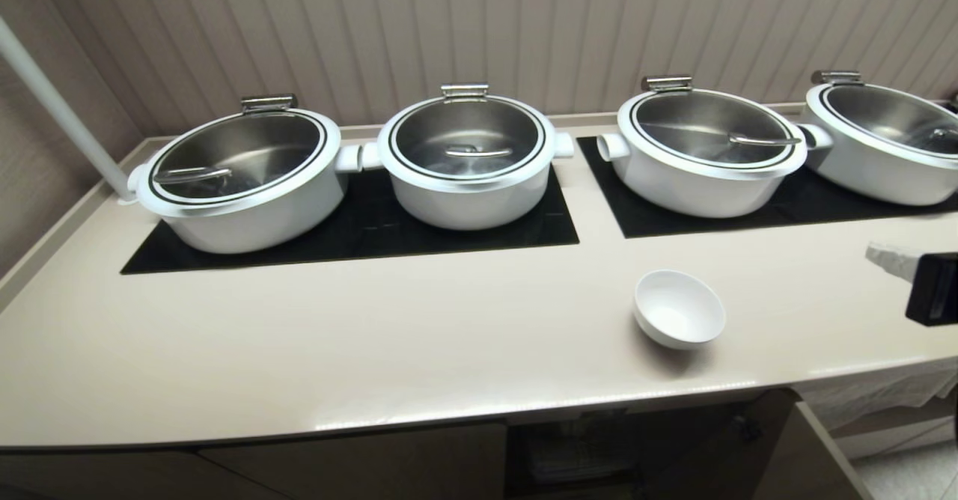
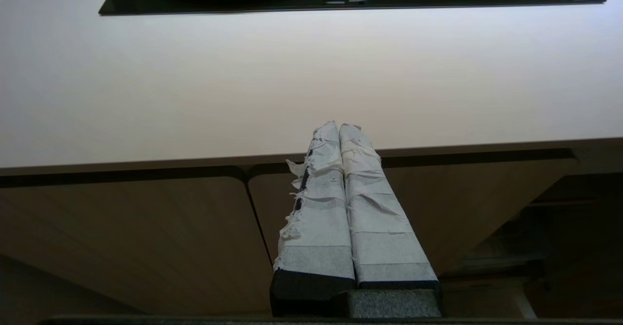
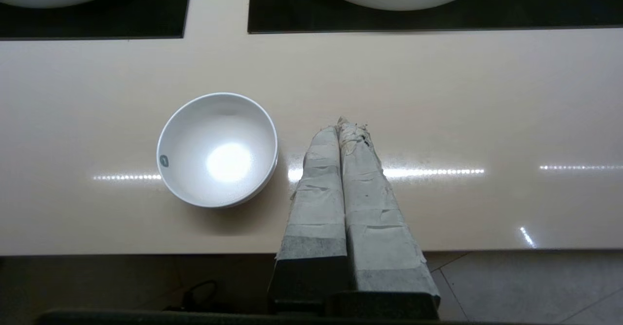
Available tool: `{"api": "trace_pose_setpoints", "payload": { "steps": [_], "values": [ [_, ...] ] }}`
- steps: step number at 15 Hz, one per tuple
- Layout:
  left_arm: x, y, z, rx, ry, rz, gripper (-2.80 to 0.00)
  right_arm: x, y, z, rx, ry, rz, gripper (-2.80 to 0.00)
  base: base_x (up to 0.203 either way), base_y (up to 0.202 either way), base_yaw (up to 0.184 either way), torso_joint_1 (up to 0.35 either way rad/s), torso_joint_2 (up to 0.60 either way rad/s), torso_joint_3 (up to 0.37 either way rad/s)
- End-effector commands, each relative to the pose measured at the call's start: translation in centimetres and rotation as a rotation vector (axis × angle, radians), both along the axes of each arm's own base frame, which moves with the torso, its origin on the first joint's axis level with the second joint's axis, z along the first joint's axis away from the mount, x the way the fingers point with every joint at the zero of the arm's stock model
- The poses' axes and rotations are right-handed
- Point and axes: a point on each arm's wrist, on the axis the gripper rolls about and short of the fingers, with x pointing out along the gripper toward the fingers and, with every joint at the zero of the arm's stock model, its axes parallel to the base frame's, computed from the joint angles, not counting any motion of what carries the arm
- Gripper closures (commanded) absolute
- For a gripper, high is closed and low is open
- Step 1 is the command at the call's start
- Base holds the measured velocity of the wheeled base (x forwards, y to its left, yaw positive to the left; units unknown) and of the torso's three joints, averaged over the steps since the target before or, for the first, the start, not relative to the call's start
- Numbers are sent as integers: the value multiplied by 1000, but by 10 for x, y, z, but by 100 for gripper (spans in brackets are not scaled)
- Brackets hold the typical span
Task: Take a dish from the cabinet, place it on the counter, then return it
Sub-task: Pick up the bowl from the table
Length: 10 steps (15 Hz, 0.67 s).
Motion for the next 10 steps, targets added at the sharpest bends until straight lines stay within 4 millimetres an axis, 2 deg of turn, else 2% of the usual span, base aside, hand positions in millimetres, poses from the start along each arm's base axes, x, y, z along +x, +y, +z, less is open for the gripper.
{"api": "trace_pose_setpoints", "payload": {
  "steps": [1, 3, 5, 10],
  "values": [
    [0, 0, 0, -1, -1, 1, 0, 45, 0, -7, -1, 93, 1, 0, 0, 0, 0, 0, 0, 0],
    [0, 0, 0, -1, -2, 1, 0, 66, 0, -7, -5, 157, 3, 0, 0, 0, 0, 0, 0, 0],
    [0, 0, 0, -1, -1, 0, 0, 78, 0, -8, -32, 243, 14, 0, 0, 0, 0, 0, 0, 0],
    [0, 0, 0, -1, -1, 1, 0, 105, 10, -28, -150, 368, 103, 0, 0, 0, 0, 0, 0, 0]
  ]
}}
